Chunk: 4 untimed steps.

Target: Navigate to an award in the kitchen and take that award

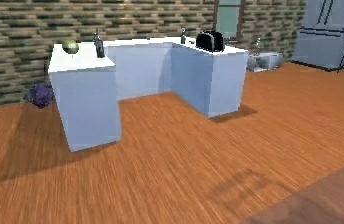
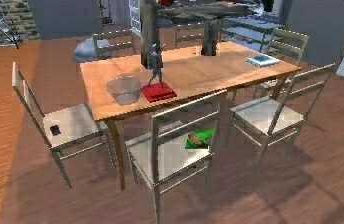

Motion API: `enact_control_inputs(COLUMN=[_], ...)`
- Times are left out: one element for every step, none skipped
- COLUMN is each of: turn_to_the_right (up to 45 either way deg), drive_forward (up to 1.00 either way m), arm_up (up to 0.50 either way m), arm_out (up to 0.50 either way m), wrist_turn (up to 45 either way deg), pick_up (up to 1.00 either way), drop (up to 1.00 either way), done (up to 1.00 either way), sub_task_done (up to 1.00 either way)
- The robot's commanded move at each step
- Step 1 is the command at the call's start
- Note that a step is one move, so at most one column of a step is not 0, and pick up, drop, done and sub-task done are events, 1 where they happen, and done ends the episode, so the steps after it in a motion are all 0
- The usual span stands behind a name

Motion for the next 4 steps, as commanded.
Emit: enact_control_inputs(turn_to_the_right=[21.0, 0.0, 9.0, 0.0], drive_forward=[0.00, 1.00, 0.00, 0.30], arm_up=[0.00, 0.00, 0.00, 0.00], arm_out=[0.00, 0.00, 0.00, 0.00], wrist_turn=[0.0, 0.0, 0.0, 0.0], pick_up=[0.00, 0.00, 0.00, 0.00], drop=[0.00, 0.00, 0.00, 0.00], done=[0.00, 0.00, 0.00, 0.00], sub_task_done=[0.00, 0.00, 0.00, 0.00])
